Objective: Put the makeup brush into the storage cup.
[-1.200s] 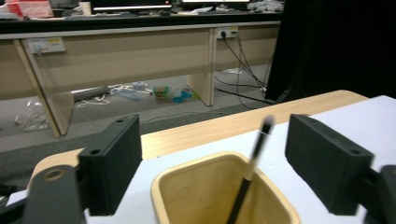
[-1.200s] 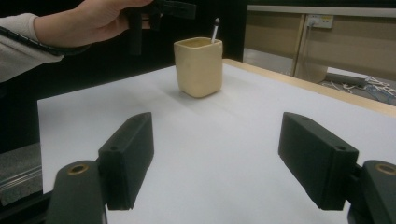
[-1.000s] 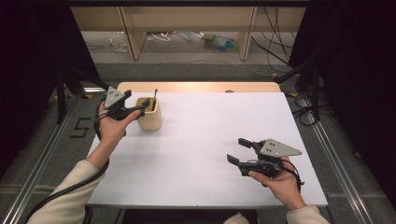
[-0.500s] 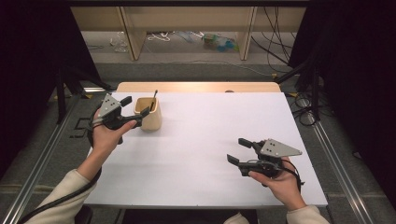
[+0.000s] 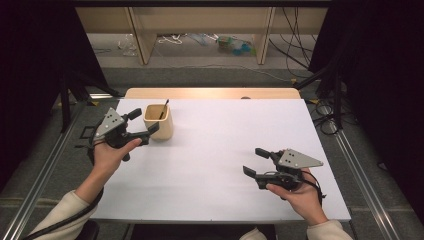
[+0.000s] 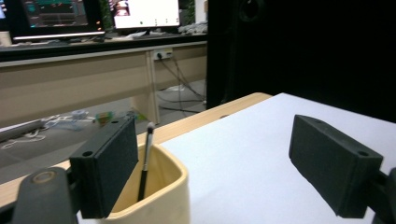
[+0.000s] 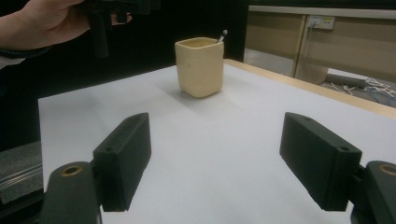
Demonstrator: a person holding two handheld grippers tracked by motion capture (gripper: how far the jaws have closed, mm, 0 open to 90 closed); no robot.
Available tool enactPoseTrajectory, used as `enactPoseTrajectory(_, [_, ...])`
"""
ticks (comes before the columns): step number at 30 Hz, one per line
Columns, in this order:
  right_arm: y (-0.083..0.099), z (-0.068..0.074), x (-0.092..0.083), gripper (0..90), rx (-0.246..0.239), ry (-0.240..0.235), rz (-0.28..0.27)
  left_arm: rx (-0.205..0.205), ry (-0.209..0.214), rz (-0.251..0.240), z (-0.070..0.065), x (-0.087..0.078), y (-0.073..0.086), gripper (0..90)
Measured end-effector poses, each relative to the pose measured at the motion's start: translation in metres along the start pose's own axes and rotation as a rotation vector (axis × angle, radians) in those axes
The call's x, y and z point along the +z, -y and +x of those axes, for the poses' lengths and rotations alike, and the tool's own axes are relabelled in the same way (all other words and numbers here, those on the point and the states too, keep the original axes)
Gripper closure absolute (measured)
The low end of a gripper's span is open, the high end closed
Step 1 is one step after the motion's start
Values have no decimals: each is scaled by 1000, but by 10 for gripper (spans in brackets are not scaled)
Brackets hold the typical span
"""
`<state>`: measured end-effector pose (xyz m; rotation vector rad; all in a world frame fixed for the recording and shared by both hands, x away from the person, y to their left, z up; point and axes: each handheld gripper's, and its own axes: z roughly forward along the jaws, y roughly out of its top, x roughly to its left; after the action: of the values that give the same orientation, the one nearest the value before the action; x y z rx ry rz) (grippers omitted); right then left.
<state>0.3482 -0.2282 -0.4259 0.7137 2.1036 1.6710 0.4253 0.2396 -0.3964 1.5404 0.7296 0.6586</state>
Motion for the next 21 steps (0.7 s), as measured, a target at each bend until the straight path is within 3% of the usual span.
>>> enactPoseTrajectory(2, [0, 0, 0, 259, 4, -6, -1, -10, 19, -6, -3, -4, 1, 157])
enactPoseTrajectory(3, [0, 1, 0, 259, 7, -6, 1, 162, 31, -13, 7, -5, -4, 157])
enactPoseTrajectory(4, [0, 1, 0, 259, 3, -5, -2, 185, 57, -15, 7, -6, -4, 157])
enactPoseTrajectory(5, [-1, 2, -2, 258, 23, -11, 36, 184, 61, -14, 6, -8, -3, 157])
enactPoseTrajectory(7, [0, 0, 1, 257, -1, -5, -4, 183, 57, -17, 4, -12, -3, 157])
enactPoseTrajectory(11, [-1, 2, 0, 256, 17, 1, 6, 181, 68, -24, -4, -19, -1, 157])
enactPoseTrajectory(13, [0, 1, 2, 256, 5, 13, -38, 181, 73, -25, -8, -21, 1, 157])
enactPoseTrajectory(15, [0, 1, 2, 256, 2, 13, -38, 181, 85, -26, -13, -24, 2, 158])
enactPoseTrajectory(18, [-2, 0, -2, 255, -6, 7, 20, 181, 102, -33, -19, -27, 4, 158])
enactPoseTrajectory(19, [-2, 1, -2, 255, -6, 7, 19, 38, 133, -35, -30, -28, 8, 158])
enactPoseTrajectory(21, [-2, 0, -2, 255, -7, 7, 19, 17, 148, -34, -34, -30, 10, 158])
